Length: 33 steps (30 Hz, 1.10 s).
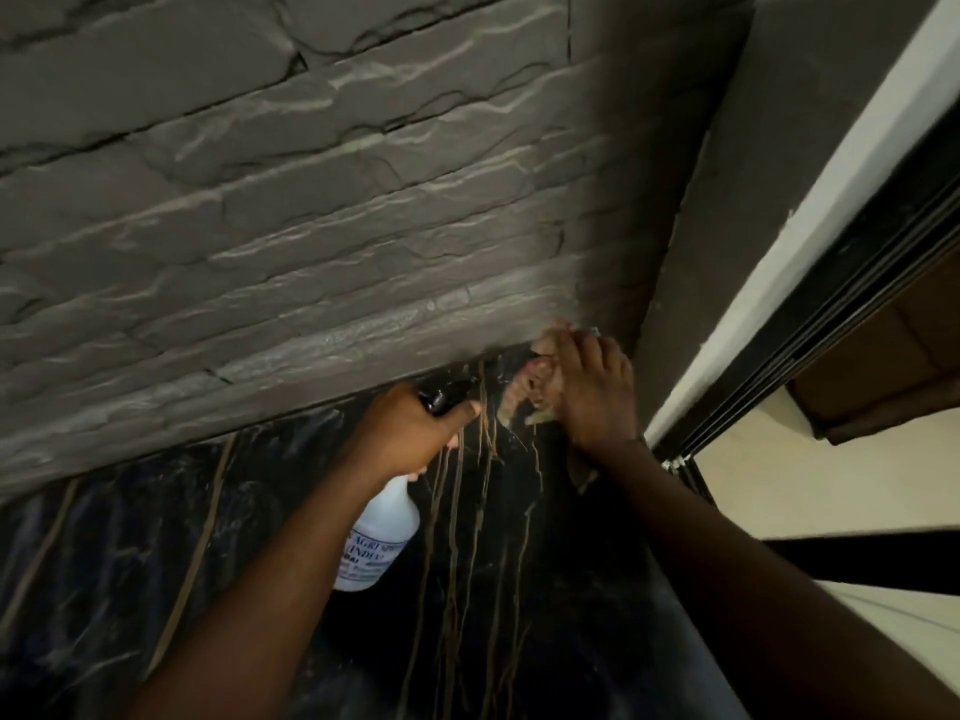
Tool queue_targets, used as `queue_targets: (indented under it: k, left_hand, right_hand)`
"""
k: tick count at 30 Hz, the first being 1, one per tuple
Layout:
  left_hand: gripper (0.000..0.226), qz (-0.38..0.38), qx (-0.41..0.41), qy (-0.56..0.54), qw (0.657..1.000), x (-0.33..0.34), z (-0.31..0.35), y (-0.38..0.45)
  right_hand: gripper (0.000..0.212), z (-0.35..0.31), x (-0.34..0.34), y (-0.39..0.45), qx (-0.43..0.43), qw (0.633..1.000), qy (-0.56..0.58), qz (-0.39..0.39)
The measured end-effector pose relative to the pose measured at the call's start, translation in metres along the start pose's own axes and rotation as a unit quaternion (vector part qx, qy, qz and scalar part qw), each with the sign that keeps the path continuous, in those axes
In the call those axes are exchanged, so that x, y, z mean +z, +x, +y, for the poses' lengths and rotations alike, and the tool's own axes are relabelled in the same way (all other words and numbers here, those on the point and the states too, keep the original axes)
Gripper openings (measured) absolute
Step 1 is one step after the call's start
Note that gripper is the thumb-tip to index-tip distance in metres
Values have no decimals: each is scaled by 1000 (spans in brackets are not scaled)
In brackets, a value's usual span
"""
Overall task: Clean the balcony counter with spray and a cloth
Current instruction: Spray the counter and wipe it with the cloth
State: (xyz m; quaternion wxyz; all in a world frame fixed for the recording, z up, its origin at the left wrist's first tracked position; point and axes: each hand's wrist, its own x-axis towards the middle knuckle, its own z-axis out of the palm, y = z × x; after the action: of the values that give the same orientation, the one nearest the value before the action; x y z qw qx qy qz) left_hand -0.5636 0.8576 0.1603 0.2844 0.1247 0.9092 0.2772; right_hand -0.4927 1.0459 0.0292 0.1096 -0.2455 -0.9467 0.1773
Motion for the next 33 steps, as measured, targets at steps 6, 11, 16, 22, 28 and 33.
queue_targets:
  k: [6,11,16,22,28,33]
  left_hand:
    - [29,21,17,16,1000,-1,1,11]
    - [25,-38,-6,-39,998,-6,-13,15]
    - [38,14,6,17,1000,-6,-9,14]
    - [26,-55,32,38,997,-3,10,11]
    - [16,-64,23,16,998,17,14,-1]
    - [17,-58,11,6,998,25,18,-9]
  right_hand:
    - [51,-18,5,-58,-286,952,29,-102]
    - [55,28,-1,-8,-28,999,-1,-30]
    - [46,-35,16,2,-76,996,10,-54]
    - [48,26,-5,-66,-241,968,33,-59]
    - [53,-28,11,-50,-86,995,54,-19]
    - [49,14,-13,-124,-261,962,17,-80]
